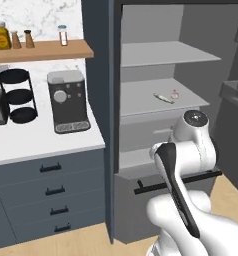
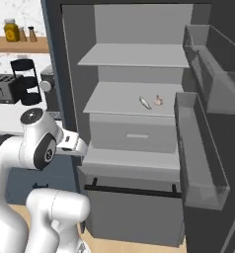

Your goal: Place one garlic and one fish in each tupperware on the nearby counter, to pack two identical lunches.

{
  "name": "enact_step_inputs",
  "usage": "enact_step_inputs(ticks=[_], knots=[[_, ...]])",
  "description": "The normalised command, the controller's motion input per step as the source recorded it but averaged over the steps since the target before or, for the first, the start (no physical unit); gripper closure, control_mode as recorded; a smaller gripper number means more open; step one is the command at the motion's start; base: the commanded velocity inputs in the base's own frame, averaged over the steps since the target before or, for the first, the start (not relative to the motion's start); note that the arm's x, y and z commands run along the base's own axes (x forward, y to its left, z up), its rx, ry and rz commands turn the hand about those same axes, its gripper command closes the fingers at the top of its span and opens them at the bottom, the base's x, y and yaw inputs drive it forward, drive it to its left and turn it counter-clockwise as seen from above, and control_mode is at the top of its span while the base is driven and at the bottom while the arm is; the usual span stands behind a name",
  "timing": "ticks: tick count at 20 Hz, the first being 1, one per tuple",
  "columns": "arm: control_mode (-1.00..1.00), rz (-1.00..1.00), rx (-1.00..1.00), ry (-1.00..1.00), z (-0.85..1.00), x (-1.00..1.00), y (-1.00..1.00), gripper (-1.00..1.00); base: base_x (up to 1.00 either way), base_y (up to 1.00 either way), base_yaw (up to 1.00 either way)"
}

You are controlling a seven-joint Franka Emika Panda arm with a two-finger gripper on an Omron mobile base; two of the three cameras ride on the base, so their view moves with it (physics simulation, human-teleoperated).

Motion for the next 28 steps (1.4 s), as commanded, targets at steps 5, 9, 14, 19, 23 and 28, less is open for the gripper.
enact_step_inputs(ticks=[5, 9, 14, 19, 23, 28], knots=[[1.0, 0.0, 0.0, 0.0, 0.0, 0.0, 0.0, -1.0, 0.0, -0.45, 0.0], [1.0, 0.0, 0.0, 0.0, 0.0, 0.0, 0.0, -1.0, 0.0, -0.47, 0.0], [1.0, 0.0, 0.0, 0.0, 0.0, 0.0, 0.0, -1.0, 0.0, -0.49, 0.0], [1.0, 0.0, 0.0, 0.0, 0.0, 0.0, 0.0, -1.0, 0.13, -0.25, 0.0], [1.0, 0.0, 0.0, 0.0, 0.0, 0.0, 0.0, -1.0, 0.44, 0.0, 0.0], [1.0, 0.0, 0.0, 0.0, 0.0, 0.0, 0.0, -1.0, 0.49, -0.09, 0.0]])
